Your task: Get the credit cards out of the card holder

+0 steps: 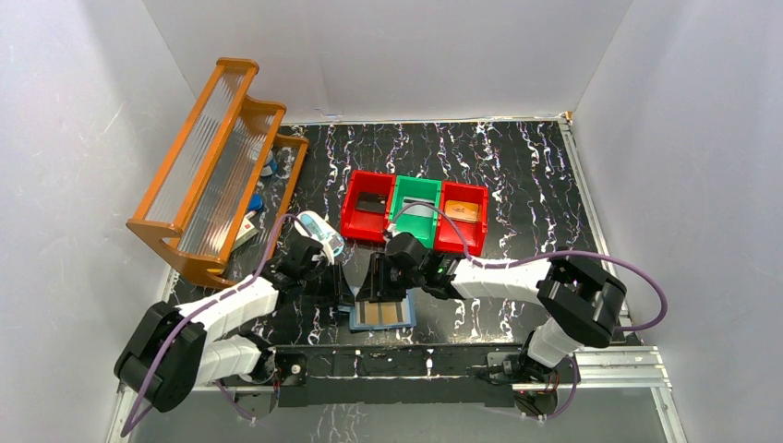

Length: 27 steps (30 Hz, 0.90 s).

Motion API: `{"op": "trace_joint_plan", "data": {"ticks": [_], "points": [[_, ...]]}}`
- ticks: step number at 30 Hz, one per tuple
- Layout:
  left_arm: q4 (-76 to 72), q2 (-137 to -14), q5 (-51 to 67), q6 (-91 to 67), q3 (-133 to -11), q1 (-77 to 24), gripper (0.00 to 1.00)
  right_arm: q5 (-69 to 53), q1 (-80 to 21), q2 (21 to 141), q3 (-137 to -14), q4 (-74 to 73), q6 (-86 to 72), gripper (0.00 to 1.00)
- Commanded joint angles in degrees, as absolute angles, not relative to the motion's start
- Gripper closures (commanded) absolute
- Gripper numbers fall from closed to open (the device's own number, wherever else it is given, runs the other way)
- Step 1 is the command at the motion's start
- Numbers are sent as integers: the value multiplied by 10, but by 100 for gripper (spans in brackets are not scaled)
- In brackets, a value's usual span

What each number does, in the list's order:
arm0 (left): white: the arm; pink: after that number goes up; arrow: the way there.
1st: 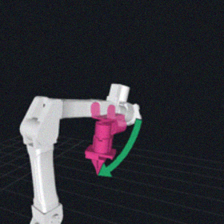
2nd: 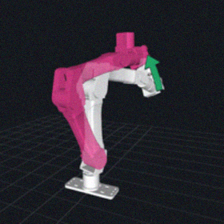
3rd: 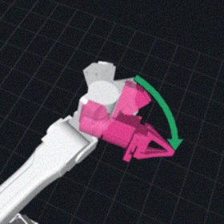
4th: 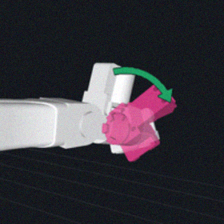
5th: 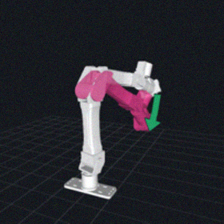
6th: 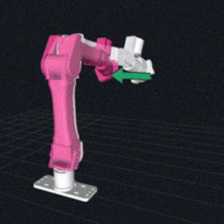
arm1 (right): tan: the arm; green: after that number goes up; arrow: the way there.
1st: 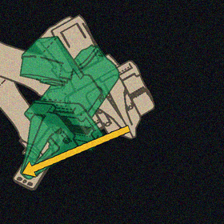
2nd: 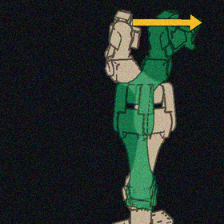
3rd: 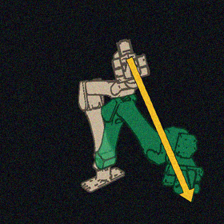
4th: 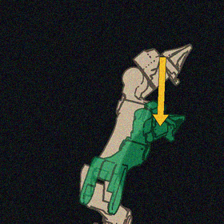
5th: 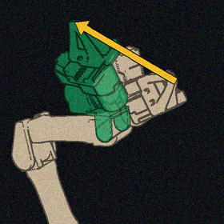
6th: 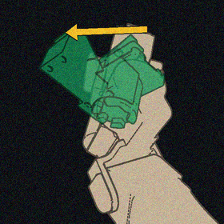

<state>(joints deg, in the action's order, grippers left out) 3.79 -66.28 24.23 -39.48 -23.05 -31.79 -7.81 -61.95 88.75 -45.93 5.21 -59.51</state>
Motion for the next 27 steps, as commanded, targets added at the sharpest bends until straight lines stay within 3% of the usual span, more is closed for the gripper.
{"op": "trace_joint_plan", "data": {"ticks": [1, 5, 8, 21, 27], "points": [[66, -616, 193, -425, -222, -324, 76, -84, -622, 878, -444, 100, -611, 49], [131, -562, 130, -435, -232, -323, 60, -43, -622, 842, -423, 80, -620, 48], [153, -535, 103, -441, -236, -324, 54, -16, -622, 820, -399, 86, -630, 48], [170, -520, 164, -407, -304, -324, 54, -37, -621, 843, -343, 182, -675, 53], [160, -541, 213, -387, -321, -325, 62, -41, -617, 866, -337, 204, -675, 57]]}}
